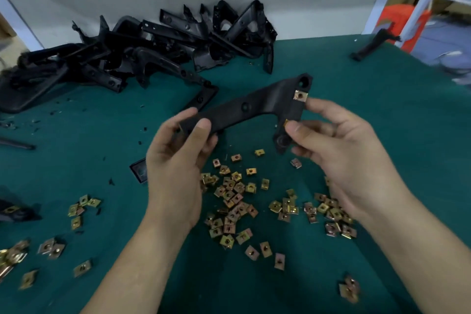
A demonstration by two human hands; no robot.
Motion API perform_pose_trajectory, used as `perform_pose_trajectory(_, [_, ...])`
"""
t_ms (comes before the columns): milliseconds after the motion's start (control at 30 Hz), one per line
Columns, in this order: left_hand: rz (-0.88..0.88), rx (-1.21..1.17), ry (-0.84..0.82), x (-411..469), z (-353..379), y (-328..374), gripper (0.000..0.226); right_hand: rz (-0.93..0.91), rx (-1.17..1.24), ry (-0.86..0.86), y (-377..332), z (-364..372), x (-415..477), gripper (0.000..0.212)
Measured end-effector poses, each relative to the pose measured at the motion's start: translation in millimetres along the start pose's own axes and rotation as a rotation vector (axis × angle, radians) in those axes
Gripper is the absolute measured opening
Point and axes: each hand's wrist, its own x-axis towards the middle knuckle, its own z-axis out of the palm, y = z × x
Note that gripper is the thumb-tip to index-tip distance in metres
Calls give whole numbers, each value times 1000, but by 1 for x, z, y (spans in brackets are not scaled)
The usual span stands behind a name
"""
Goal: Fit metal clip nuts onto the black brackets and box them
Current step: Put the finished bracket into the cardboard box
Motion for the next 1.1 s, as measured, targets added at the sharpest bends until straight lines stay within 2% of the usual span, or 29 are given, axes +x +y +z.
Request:
perform_pose_trajectory(67, [26, 107, 4, -12, 12, -1, 15, -85, -102, 38, -10, -10, -9, 27])
perform_pose_trajectory(133, [28, 186, -61, -30, 30, -2, 15, -150, -150, 105, -23, -28, -25, 21])
perform_pose_trajectory(300, [-5, 243, -326, -90, 94, -7, 17, -223, -221, 509, -47, -107, -93, 21])
perform_pose_trajectory(433, [-34, 243, -548, -156, 146, -33, 20, -175, -298, 812, -45, -172, -183, 18])
perform_pose_trajectory(533, [-59, 341, -729, -214, 178, -62, 23, -52, -343, 1015, -37, -215, -254, 21])
perform_pose_trajectory(667, [-189, 445, -960, -276, 203, -104, 21, 146, -453, 1205, -26, -256, -329, 25])
perform_pose_trajectory(800, [-284, 550, -1095, -307, 210, -143, 20, 391, -661, 1193, -16, -274, -371, 36])
perform_pose_trajectory(900, [-200, 761, -1218, -310, 211, -163, 22, 540, -757, 1078, -9, -281, -385, 32])
perform_pose_trajectory(1000, [-75, 1022, -1418, -303, 206, -171, 33, 810, -797, 859, 4, -291, -390, 34])
perform_pose_trajectory(1067, [-59, 1053, -1460, -297, 201, -169, 37, 885, -802, 768, 10, -292, -389, 43])
perform_pose_trajectory(1100, [-58, 1023, -1441, -295, 200, -167, 37, 851, -792, 789, 10, -290, -386, 41])
